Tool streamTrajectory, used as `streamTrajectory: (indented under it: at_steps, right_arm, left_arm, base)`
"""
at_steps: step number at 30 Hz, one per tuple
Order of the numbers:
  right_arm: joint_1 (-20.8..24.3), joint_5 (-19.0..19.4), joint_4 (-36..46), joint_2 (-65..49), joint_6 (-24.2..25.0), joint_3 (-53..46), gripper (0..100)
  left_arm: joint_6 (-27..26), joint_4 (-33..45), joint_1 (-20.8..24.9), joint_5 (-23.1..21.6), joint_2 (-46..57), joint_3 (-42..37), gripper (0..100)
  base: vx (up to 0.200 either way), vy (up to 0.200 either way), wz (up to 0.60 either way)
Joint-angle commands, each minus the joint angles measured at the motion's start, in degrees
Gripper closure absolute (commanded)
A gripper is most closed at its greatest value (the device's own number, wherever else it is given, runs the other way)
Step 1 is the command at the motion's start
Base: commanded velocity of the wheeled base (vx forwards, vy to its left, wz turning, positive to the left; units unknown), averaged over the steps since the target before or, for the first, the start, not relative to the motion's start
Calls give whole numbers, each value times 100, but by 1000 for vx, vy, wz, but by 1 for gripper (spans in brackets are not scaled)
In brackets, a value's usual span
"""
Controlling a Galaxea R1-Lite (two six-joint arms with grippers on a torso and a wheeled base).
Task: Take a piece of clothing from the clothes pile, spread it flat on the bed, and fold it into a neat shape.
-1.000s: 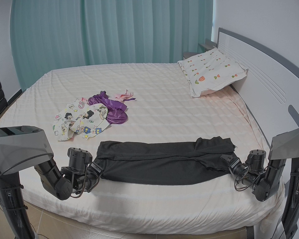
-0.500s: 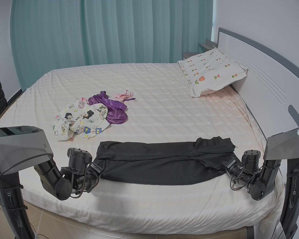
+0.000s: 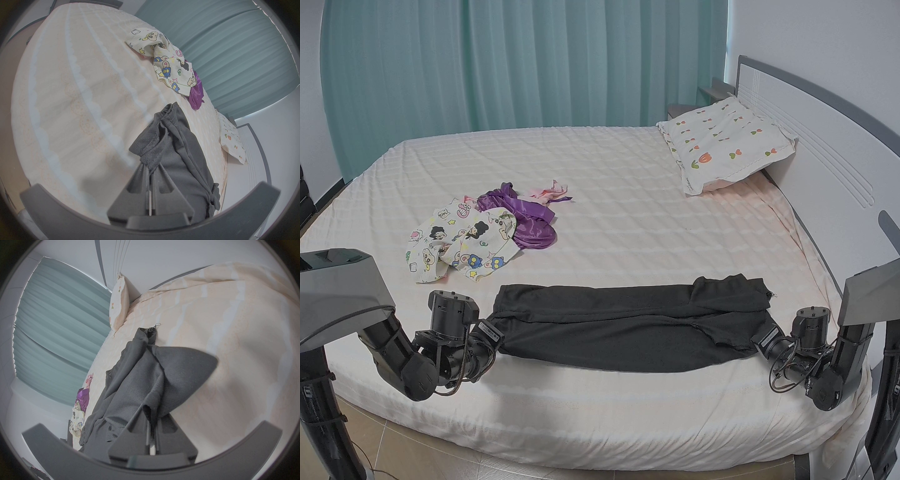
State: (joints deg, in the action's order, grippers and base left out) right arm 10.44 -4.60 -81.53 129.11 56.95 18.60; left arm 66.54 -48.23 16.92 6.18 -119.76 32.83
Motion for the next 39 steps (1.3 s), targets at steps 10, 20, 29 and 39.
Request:
streamTrajectory:
  at_steps: [10,20,29,39]
  right_arm:
    - [161,-112,-30,-642,-18,-674,100]
    - [459,-103,-601,-747,-18,-1597,100]
    - [679,-138,-583,-800,17,-1851,100]
    - [960,-217,586,-1301,0,-1851,100]
  left_arm:
    - [-44,6,48,15,445,-400,100]
    - [-282,-3,48,15,559,-734,100]
    - [-484,6,39,15,744,-1024,100]
    - [-536,15,39,15,788,-1253,100]
  base:
    - [0,0,0]
    - [0,0,0]
    - [0,0,0]
    - [0,0,0]
